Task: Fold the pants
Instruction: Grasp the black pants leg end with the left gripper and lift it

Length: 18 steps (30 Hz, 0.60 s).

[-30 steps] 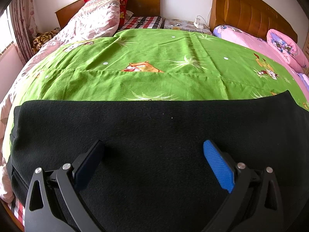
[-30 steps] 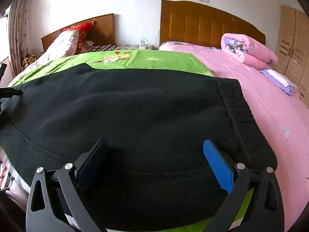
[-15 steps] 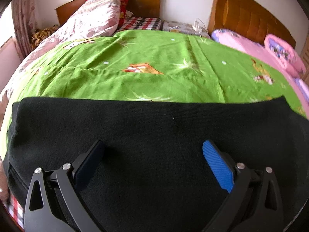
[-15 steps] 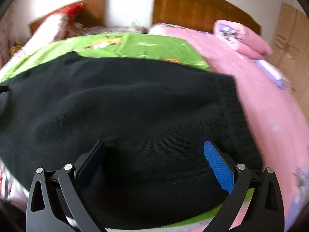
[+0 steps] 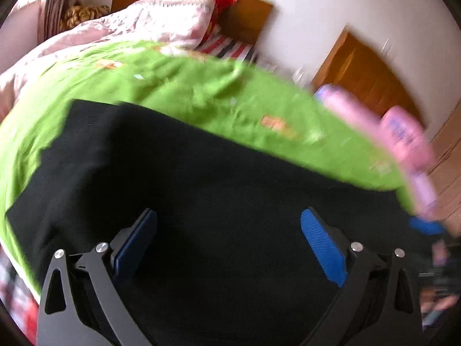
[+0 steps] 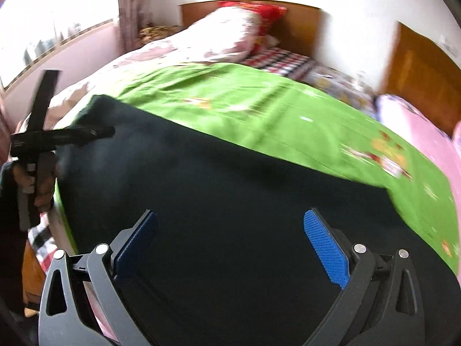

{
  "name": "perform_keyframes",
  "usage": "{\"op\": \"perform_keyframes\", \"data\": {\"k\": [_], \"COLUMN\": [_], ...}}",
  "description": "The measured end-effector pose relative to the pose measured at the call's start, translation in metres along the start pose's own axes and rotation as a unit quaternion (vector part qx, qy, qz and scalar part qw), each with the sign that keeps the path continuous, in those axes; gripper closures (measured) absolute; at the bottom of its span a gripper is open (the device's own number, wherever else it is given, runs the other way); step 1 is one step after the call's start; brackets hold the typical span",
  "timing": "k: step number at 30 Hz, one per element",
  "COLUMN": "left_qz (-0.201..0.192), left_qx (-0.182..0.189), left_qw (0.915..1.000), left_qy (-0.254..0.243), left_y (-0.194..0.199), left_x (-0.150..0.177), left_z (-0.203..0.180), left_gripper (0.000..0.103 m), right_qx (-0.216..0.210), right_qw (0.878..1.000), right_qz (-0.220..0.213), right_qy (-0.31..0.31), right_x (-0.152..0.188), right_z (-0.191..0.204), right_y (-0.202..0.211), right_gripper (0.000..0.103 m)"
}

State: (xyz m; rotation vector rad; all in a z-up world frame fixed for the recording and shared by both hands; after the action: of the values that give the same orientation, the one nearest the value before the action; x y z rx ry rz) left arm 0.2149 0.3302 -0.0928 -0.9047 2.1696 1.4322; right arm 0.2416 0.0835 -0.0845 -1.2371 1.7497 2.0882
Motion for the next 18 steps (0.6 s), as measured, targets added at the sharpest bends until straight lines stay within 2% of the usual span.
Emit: {"op": "perform_keyframes", "data": {"k": [2, 4, 7, 8, 10, 12, 18], "left_qz": [-0.054, -0.088, -0.087, -0.078, -0.069, -0.058, -0.042], "left_qx": [0.016, 0.067, 0.124, 0.146, 0.182, 0.188, 0.155], "left_qw": [0.998, 0.9884, 0.9655, 0.959, 0.9492, 0.9463, 0.9459], "left_qy": [0.029, 0.103, 0.212, 0.23, 0.247, 0.257, 0.282], "left_y": [0.042, 0.075, 0.089, 0.089, 0.087, 0.078, 0.042], "left_x": [-0.004, 0.004, 0.028, 0.038, 0.049, 0.056, 0.064], "left_z": [0.02, 0.051, 0.095, 0.1, 0.1, 0.1, 0.11], "left_gripper": [0.002, 0.002, 0.004, 0.01, 0.014, 0.016, 0.019], "right_qx": [-0.035, -0.055, -0.047, -0.044, -0.043, -0.043, -0.057], "right_qw": [0.999, 0.998, 0.998, 0.998, 0.999, 0.999, 0.998], "right_qz": [-0.021, -0.034, -0.025, -0.015, 0.003, 0.015, 0.018], "right_qy": [0.006, 0.021, 0.037, 0.033, 0.018, 0.005, -0.029], "right_x": [-0.008, -0.011, -0.004, 0.0, 0.007, 0.012, 0.015], "right_z": [0.027, 0.052, 0.06, 0.058, 0.051, 0.045, 0.035], "right_y": [0.002, 0.003, -0.008, -0.014, -0.025, -0.034, -0.037], "right_gripper": [0.005, 0.005, 0.005, 0.005, 0.005, 0.005, 0.005]}}
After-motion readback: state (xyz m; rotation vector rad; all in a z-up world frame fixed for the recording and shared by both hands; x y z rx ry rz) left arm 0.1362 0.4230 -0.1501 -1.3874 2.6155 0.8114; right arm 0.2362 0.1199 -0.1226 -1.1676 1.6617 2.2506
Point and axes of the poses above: each gripper's, at about its wrist camera, not at the fingertips, and y roughly against the way its jaws point, z to its left, x to its underside, the point moved 10 cm from there along -y, roughly the way its jaws point, and after that the axes turned 4 degrees about x, right-handed, at the moved point
